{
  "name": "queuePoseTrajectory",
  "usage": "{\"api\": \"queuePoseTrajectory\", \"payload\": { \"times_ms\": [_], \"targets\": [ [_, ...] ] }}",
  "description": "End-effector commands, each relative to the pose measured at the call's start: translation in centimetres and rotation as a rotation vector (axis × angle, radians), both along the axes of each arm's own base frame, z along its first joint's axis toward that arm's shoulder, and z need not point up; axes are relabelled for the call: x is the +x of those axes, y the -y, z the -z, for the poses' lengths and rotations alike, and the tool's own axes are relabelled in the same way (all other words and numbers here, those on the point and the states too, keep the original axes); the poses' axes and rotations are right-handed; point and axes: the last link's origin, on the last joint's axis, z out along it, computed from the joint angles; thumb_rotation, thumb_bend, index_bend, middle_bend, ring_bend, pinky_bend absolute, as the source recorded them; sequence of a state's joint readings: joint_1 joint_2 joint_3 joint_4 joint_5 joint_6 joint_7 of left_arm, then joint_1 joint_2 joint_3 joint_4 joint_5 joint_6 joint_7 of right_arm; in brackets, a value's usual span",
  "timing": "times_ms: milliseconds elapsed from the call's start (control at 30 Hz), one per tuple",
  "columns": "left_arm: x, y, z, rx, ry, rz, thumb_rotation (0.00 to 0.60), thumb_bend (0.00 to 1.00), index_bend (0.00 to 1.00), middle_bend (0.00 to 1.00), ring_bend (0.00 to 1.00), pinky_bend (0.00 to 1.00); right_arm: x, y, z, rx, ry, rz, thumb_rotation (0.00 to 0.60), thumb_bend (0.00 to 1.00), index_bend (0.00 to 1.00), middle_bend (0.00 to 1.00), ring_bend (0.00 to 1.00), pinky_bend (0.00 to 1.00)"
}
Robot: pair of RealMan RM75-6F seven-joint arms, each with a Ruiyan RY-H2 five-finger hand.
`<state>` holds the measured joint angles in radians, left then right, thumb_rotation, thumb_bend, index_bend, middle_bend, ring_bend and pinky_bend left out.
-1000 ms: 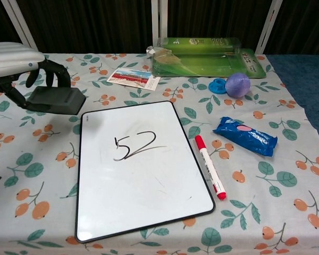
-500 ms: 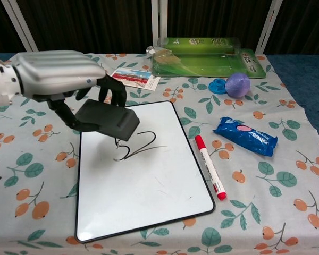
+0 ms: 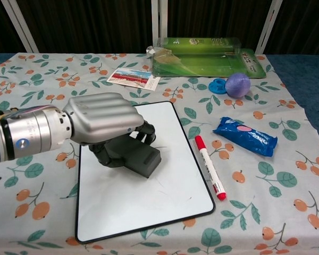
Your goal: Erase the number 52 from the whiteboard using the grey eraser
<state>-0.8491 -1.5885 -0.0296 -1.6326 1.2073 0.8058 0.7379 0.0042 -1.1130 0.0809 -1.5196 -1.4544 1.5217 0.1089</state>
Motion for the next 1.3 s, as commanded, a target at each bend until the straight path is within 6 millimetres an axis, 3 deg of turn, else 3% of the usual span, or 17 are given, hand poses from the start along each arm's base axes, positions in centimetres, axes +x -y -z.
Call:
{"api": "queuePoseTrajectory", "payload": {
  "times_ms": [33,333,767,1300],
  "targets": [
    [-0.1,-0.1,0.2,0.004,-0.012,-0.006,0.6,0.43,0.57,0.5,0.47,0.6,0.0,0.1,0.1,0.003,-0.001,0.001,0.6,0.26,0.0,0.0,0.0,0.0],
    [0.0,-2.6,0.0,0.059,0.001,-0.04,0.6,0.43,0.58,0.5,0.47,0.6,0.0,0.2,0.5,0.015,-0.007,0.006,0.6,0.26,0.0,0.0,0.0,0.0],
    [-2.1,-6.8,-1.0,0.119,0.008,-0.172,0.6,0.45,0.61,0.53,0.48,0.61,-0.1,0.3,0.4,0.011,-0.011,0.013,0.6,0.26,0.0,0.0,0.0,0.0],
    [-0.3,-5.0,1.0,0.043,0.053,-0.097,0.6,0.45,0.62,0.54,0.49,0.62,-0.1,0.1,0.1,0.004,-0.013,0.016,0.6,0.26,0.0,0.0,0.0,0.0]
  ]
}}
